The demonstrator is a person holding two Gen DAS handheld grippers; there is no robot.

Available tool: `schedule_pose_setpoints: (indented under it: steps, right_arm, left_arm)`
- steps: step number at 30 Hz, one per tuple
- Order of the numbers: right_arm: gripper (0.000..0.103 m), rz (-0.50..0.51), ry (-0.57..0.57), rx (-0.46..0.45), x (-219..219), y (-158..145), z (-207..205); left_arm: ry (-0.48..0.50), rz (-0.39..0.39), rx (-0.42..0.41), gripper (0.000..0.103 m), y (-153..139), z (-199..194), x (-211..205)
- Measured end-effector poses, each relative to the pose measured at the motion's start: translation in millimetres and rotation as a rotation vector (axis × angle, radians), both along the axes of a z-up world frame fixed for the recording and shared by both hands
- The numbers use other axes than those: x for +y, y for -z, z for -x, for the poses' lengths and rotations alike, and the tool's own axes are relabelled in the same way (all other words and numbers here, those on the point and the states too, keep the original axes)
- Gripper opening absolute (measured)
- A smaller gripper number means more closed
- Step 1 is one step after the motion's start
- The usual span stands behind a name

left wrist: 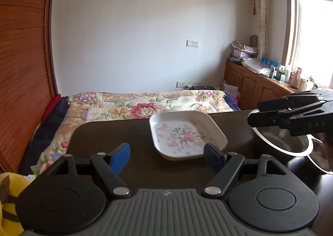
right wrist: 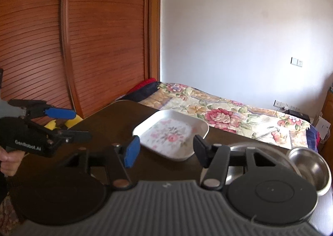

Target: Organize plates and bowls

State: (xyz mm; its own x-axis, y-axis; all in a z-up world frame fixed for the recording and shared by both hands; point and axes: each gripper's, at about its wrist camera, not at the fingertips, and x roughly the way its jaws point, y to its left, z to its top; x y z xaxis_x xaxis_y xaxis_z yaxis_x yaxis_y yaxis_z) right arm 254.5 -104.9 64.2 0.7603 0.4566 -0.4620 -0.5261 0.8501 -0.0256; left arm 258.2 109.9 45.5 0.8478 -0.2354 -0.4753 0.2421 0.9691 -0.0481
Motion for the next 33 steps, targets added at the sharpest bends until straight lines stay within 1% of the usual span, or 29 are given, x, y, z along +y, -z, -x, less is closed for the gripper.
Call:
schedule_pose_setpoints:
  steps: [3,6,11,16,20,23,27,29,31,33]
  right_arm:
    - [0.058,-0.005,-0.001,0.044,5,2,-24]
    - [0.058,0.010,-0.008,0.086,11,6,-49]
    - [0.058,0.052,-0.010,0.158,21,16,-78]
    - [0.058,0.075,0.018,0.218,22,28,-104]
    - [0.058,0.058,0.051,0.252,19,36,-118]
    - [0.058,0.064,0.084,0.302,19,40,-127]
    - [0.058,0.082,0.083,0.305,24,36,-131]
    - [0.058,0.085,0.080,0.331,25,37,-134]
    - [0.058,0.090,0.082,0.365,25,38,-139]
    - [0.058,0.091,0.096,0.393,23,40,-147]
  left_arm:
    - [0.004,-0.006,0.016,0.097,3,-25,3]
    - [0.012,0.011,0.045,0.095,8,-46,4]
    - [0.024,0.003,0.078,0.095,20,-71,4]
    - [0.039,0.009,0.107,0.092,29,-94,5]
    - [0.040,0.036,0.137,0.091,37,-106,8]
    - [0.038,0.036,0.149,0.091,41,-114,8]
    - [0.039,0.037,0.158,0.090,43,-118,8]
    - [0.041,0.035,0.164,0.089,45,-120,7]
    - [0.042,0.035,0.168,0.087,46,-123,6]
    - [0.042,0.037,0.175,0.080,47,-126,6]
